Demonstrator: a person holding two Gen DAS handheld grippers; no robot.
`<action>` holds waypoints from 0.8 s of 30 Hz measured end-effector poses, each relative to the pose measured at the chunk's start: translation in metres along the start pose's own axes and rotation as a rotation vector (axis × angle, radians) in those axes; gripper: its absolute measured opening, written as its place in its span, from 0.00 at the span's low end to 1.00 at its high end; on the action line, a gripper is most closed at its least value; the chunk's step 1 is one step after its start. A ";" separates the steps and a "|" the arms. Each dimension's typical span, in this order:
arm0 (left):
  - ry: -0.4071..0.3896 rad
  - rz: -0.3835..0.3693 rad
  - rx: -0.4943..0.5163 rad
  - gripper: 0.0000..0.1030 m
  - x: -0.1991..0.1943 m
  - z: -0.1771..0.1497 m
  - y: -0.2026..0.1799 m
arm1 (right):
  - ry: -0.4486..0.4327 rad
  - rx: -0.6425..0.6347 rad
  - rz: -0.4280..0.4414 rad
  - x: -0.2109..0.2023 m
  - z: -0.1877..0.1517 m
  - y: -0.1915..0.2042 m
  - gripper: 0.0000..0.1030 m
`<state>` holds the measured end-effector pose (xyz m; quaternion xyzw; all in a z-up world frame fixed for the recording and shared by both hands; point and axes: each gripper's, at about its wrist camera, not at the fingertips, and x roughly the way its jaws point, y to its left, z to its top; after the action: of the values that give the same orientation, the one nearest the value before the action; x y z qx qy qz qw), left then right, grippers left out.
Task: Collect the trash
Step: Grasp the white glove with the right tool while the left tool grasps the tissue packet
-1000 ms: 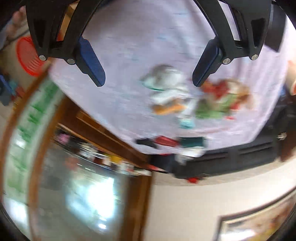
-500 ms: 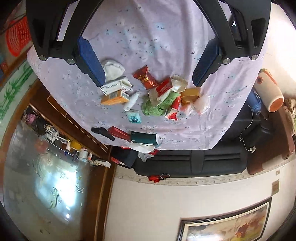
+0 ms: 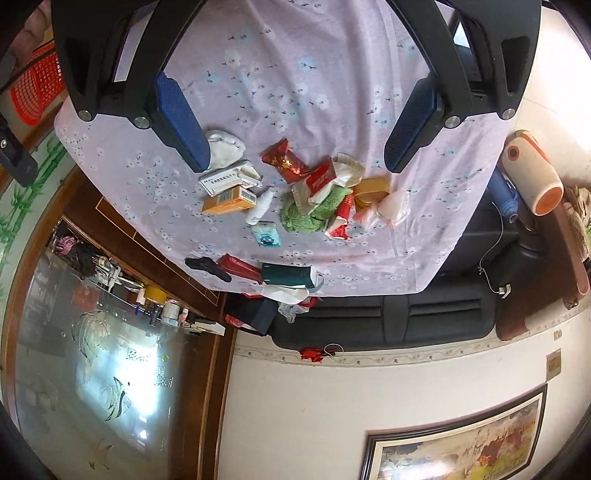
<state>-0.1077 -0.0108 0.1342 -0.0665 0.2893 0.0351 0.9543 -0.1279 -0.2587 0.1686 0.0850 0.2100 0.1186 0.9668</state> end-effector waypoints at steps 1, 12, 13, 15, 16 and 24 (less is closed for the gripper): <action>-0.003 0.005 0.001 0.92 0.000 0.000 0.002 | 0.001 -0.001 -0.006 0.003 -0.001 0.002 1.00; -0.016 0.024 -0.006 0.92 0.022 0.006 0.031 | 0.071 -0.010 0.010 0.050 -0.008 0.017 1.00; -0.005 0.028 0.000 0.92 0.027 0.007 0.032 | 0.079 -0.008 0.014 0.054 -0.009 0.017 0.99; 0.011 0.024 0.006 0.92 0.038 0.007 0.036 | 0.104 0.001 0.016 0.067 -0.013 0.017 0.96; 0.026 0.019 0.012 0.92 0.046 0.007 0.037 | 0.127 0.009 0.027 0.076 -0.017 0.016 0.95; 0.137 0.015 0.030 0.92 0.108 0.006 0.043 | 0.278 0.059 0.054 0.138 -0.042 0.009 0.88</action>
<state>-0.0189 0.0354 0.0744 -0.0524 0.3547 0.0332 0.9329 -0.0254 -0.2091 0.0796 0.1015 0.3430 0.1488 0.9219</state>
